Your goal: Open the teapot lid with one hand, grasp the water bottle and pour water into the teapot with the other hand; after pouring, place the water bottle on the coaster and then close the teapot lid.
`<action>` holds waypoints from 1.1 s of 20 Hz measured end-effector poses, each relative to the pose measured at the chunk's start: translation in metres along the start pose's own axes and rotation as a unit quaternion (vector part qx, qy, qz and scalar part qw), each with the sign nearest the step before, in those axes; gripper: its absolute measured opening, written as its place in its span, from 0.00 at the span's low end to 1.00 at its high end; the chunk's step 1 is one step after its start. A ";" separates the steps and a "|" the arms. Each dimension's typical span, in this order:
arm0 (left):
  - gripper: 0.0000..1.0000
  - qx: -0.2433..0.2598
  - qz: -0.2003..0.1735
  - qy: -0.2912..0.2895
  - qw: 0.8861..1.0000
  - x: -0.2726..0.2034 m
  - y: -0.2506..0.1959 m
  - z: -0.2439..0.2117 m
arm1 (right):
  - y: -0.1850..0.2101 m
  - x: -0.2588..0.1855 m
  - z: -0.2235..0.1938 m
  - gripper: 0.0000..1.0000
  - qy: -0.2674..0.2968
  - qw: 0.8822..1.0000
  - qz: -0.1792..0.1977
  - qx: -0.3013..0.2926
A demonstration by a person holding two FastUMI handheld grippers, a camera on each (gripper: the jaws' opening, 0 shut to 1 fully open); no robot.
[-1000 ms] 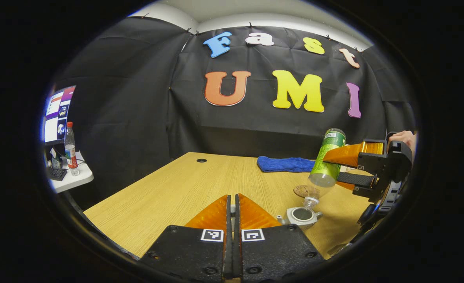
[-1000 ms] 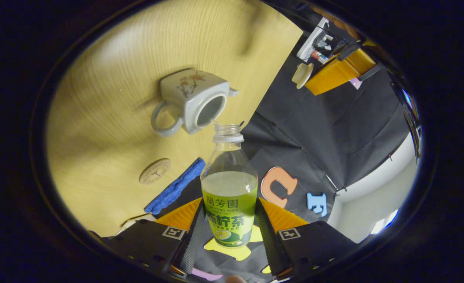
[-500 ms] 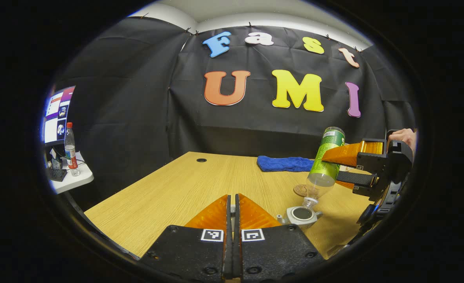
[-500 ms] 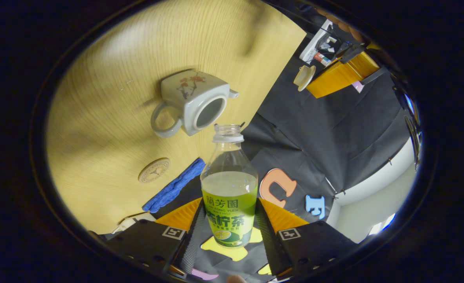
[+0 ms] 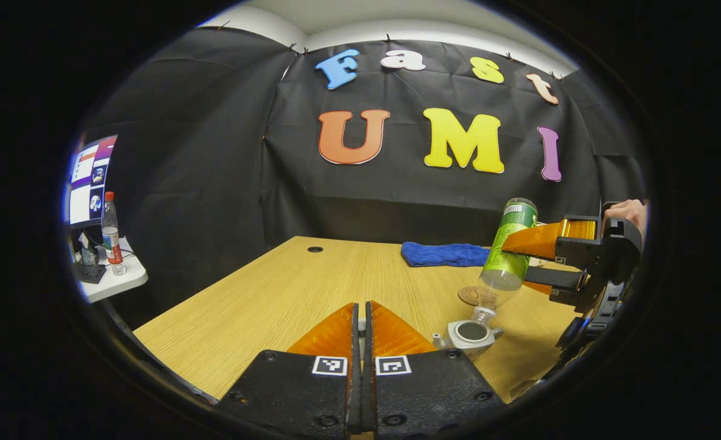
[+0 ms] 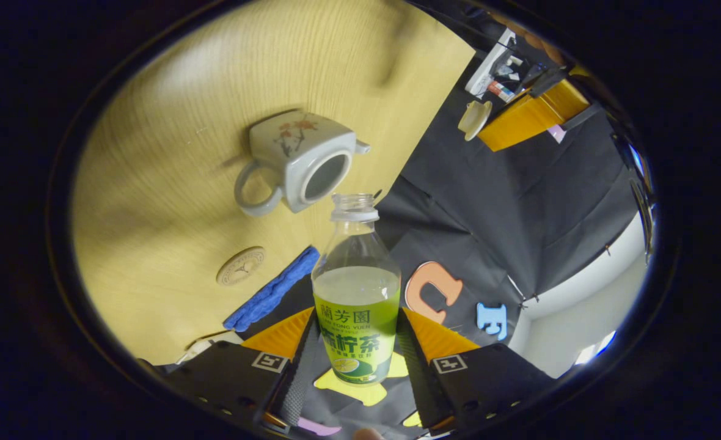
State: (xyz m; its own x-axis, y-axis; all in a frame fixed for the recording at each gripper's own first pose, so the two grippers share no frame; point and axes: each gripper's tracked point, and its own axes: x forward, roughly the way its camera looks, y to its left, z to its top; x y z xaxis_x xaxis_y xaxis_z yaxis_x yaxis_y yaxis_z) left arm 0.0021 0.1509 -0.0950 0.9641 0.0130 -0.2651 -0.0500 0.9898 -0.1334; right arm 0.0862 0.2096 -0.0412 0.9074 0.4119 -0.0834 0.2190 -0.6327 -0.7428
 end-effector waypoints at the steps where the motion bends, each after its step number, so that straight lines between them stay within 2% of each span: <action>1: 0.03 0.000 0.001 0.000 1.000 0.000 0.002 -0.001 | 0.001 0.000 -0.001 0.71 0.000 1.000 0.001 0.006; 4: 0.03 -0.002 0.006 -0.001 1.000 0.000 0.005 0.000 | 0.002 0.003 -0.005 0.71 0.005 0.999 0.007 0.035; 7: 0.03 0.000 0.008 -0.003 1.000 -0.001 0.007 0.000 | 0.013 0.010 -0.010 0.71 0.003 0.992 0.027 0.125; 11: 0.03 0.001 0.008 -0.008 1.000 -0.002 0.002 0.005 | 0.026 0.003 -0.002 0.71 -0.001 0.958 0.058 0.281; 14: 0.03 0.008 0.005 -0.014 1.000 -0.005 -0.003 0.010 | 0.029 -0.006 -0.002 0.71 -0.001 0.918 0.070 0.391; 16: 0.03 0.011 0.000 -0.018 1.000 -0.005 -0.011 0.013 | 0.026 -0.015 -0.002 0.72 -0.003 0.881 0.079 0.466; 18: 0.03 0.014 -0.005 -0.021 1.000 -0.006 -0.020 0.015 | 0.028 -0.015 -0.006 0.72 -0.005 0.829 0.092 0.552; 22: 0.03 0.027 -0.023 -0.024 0.999 -0.007 -0.041 0.016 | 0.024 -0.005 -0.027 0.71 -0.008 0.692 0.096 0.715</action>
State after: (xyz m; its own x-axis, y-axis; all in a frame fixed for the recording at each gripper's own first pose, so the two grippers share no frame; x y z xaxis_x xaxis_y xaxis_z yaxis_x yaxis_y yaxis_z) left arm 0.0021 0.1130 -0.0722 0.9765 -0.0264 -0.2140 0.0066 0.9957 -0.0927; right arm 0.0970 0.1744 -0.0404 0.8640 0.4250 -0.2700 -0.4945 0.6150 -0.6142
